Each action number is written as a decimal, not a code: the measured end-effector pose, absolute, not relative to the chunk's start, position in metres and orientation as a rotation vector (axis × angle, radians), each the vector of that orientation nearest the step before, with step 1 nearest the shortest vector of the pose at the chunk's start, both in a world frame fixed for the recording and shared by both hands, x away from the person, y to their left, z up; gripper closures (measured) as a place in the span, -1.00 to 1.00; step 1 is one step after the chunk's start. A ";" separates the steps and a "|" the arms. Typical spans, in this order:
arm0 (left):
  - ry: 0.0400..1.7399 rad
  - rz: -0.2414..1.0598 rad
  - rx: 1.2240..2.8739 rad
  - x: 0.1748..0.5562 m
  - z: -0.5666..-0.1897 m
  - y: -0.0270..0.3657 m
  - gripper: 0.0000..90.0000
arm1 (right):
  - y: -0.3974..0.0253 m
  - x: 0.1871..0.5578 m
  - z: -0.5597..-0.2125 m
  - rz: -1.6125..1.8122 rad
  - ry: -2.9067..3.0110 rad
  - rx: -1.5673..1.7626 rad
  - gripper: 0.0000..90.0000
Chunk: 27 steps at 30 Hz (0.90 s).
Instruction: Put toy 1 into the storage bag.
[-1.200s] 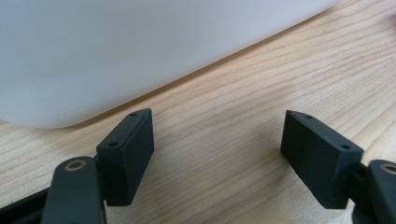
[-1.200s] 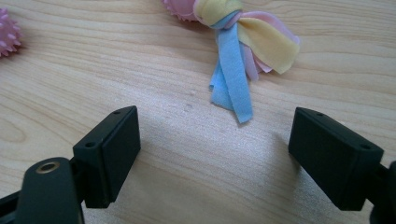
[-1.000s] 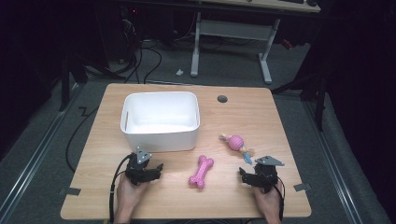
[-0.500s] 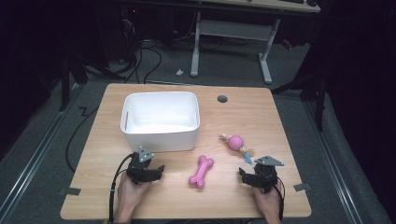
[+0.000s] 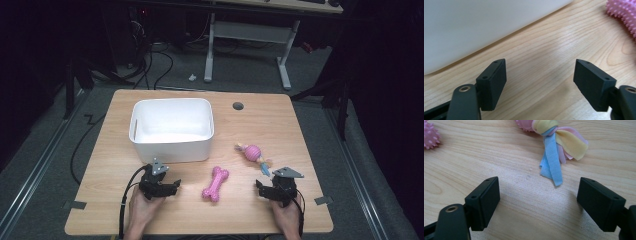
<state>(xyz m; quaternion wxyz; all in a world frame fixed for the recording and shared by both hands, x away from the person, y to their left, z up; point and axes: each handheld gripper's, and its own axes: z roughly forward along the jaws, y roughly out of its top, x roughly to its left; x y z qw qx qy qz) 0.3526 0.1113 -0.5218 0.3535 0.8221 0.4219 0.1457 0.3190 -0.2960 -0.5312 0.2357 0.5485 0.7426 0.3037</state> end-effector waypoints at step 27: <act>0.947 0.322 2.174 0.348 -0.488 0.060 -0.47 | -0.295 0.318 -0.531 0.836 2.047 1.496 -0.59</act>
